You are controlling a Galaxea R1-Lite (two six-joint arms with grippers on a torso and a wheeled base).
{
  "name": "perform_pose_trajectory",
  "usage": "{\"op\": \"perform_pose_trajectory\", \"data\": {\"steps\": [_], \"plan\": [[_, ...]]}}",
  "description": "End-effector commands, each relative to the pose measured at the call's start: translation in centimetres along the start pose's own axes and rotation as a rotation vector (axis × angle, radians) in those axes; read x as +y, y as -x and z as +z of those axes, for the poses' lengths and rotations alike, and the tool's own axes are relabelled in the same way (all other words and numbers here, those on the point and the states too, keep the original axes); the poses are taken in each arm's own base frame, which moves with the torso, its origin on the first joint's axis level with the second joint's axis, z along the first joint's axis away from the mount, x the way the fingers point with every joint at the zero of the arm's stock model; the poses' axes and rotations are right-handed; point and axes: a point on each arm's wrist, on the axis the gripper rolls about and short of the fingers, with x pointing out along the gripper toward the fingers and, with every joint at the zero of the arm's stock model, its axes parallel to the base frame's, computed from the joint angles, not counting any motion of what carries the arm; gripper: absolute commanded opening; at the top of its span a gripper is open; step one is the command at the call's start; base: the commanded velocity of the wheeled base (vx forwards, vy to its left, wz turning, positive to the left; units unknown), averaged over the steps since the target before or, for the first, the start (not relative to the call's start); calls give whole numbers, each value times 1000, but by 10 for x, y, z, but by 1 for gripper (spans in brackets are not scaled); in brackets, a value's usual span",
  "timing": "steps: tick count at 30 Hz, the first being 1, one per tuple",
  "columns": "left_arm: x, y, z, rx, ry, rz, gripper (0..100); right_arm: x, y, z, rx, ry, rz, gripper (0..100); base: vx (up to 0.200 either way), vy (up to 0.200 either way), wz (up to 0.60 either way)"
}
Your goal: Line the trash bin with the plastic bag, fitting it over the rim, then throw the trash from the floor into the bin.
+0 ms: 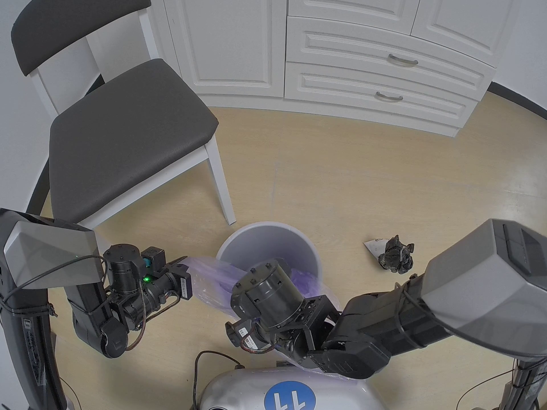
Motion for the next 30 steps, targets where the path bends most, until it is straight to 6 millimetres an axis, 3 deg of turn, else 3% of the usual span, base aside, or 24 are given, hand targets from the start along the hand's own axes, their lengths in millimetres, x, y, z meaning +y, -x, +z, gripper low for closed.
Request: {"op": "perform_pose_trajectory", "data": {"steps": [1, 8, 23, 30], "plan": [[0, -1, -1, 0, 0, -1, 0, -2, 4, 2, -4, 3, -1, 100, 0, 0, 0], [0, 0, -1, 2, 0, -1, 0, 0, -9, -14, 40, 18, -6, 100, 0, 0, 0], [1, 0, 0, 0, 1, 2, 0, -40, -28, 2, 18, -70, -74, 100, 0, 0, 0], [1, -1, -1, 2, 1, 2, 0, -46, -31, 1, 26, -110, -48, 100, 0, 0, 0]]}}
